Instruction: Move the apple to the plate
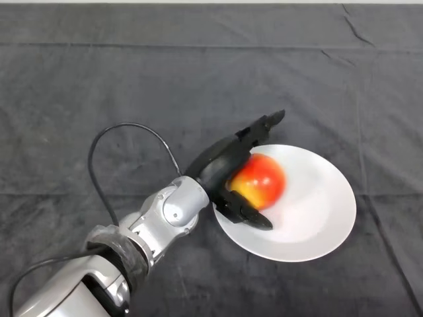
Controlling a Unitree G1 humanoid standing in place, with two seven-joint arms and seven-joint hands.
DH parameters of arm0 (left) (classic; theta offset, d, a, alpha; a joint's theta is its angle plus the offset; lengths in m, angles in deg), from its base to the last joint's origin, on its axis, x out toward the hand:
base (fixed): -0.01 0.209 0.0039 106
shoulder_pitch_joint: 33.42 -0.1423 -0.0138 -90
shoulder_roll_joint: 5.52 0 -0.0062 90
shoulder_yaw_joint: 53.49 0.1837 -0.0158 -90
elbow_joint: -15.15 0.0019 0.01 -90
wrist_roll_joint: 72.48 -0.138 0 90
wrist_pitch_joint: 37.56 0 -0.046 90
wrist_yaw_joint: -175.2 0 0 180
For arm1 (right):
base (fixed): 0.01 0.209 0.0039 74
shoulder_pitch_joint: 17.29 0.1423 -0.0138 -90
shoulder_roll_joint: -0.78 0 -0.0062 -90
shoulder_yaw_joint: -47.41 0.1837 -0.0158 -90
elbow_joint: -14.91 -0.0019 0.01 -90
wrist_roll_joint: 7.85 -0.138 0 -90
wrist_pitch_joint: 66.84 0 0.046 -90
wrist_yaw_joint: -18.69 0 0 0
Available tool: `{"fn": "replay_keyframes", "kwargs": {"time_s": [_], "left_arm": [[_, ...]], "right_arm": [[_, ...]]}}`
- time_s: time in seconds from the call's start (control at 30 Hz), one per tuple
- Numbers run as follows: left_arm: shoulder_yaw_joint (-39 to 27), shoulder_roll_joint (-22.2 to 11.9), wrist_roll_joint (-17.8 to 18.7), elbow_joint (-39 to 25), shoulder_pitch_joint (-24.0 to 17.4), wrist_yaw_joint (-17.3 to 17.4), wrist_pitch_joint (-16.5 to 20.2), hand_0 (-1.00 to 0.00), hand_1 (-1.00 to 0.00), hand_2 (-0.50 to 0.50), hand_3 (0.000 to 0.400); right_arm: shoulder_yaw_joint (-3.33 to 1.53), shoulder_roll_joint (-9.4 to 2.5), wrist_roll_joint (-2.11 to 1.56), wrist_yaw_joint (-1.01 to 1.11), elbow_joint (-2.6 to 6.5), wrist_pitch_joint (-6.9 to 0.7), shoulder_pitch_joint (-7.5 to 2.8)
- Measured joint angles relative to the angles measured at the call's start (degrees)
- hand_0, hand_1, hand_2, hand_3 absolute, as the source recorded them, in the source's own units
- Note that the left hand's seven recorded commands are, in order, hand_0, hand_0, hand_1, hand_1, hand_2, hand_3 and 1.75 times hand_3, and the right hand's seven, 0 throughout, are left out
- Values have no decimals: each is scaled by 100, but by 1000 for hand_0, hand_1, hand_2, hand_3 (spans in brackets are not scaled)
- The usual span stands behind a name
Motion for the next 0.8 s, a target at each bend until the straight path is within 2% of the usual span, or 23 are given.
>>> {"fn": "replay_keyframes", "kwargs": {"time_s": [0.3,0.8], "left_arm": [[-146,-350,-9,2,-1,-19,-87,0,0,0,0],[-1056,-1079,-3,57,-15,-109,-420,0,0,0,0]], "right_arm": [[-1,0,1,0,2,1,5],[-2,0,3,0,8,0,5]]}}
